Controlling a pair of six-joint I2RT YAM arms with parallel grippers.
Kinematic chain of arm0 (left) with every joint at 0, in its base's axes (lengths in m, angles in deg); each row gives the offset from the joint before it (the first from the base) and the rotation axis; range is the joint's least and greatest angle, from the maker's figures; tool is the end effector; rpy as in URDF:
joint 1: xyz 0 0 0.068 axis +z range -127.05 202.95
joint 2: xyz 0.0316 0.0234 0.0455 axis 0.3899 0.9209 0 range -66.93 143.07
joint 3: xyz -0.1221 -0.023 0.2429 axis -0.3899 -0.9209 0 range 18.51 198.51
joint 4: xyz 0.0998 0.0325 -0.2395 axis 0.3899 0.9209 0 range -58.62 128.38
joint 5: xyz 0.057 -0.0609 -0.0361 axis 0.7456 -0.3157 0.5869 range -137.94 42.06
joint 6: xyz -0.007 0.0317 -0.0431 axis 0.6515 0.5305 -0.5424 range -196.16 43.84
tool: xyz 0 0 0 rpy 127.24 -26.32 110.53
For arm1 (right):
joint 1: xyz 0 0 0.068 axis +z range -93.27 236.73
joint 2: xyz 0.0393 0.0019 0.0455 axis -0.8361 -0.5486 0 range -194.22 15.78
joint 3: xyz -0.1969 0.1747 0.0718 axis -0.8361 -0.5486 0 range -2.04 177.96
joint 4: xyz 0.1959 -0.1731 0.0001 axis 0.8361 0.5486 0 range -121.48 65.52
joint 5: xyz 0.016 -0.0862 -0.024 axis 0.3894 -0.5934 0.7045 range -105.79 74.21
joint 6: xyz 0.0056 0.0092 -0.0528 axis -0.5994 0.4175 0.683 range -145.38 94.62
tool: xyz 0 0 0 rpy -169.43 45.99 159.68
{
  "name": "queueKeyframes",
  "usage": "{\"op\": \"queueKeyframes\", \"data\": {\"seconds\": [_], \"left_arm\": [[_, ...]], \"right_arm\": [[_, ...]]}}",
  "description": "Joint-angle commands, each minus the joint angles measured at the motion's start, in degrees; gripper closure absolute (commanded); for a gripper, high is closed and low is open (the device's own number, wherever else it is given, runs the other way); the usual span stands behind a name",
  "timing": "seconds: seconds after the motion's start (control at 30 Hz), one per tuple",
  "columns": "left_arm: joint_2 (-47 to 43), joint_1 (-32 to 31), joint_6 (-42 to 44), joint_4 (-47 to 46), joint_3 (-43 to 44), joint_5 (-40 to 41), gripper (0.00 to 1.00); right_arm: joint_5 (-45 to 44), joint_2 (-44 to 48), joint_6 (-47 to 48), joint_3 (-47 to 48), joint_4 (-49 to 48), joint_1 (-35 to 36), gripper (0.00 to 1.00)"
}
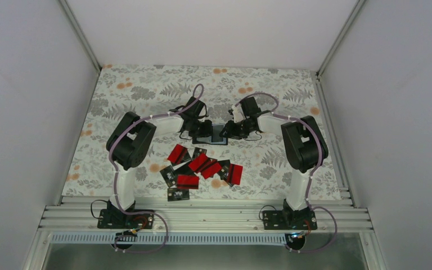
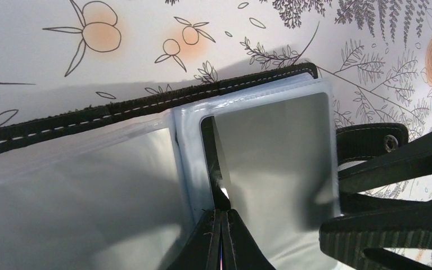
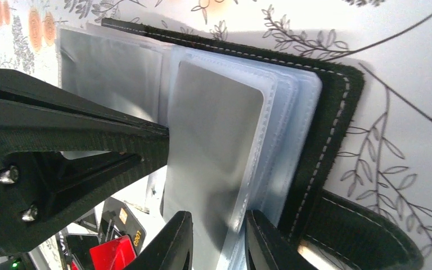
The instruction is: Put the credit cards into the card holder
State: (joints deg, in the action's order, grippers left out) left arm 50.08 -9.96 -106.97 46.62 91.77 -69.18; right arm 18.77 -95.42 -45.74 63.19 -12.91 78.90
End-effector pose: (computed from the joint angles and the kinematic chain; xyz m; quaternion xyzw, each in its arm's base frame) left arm 0.3402 -0.2354 0.1307 0.0666 0.9461 -0.2895 0.1294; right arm 0.3380 0.1596 0.1320 -0.0801 0.9303 0.3463 0.0910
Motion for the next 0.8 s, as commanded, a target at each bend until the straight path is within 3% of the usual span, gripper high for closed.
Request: {"op": "queueKeyframes", "data": {"seconds": [0.0, 0.77], "left_arm": [[2.46, -0.49, 0.57, 0.78, -1.18, 1.06, 0.98], [1.57, -0.50, 0.61, 1.17, -0.65, 1.63, 0.98]], "right_arm": [[4.28, -1.22, -0.60, 1.29, -2.07, 0.59, 0.75], [0.44, 1.14, 0.71, 3.57, 2.67, 1.51, 0.81]]}}
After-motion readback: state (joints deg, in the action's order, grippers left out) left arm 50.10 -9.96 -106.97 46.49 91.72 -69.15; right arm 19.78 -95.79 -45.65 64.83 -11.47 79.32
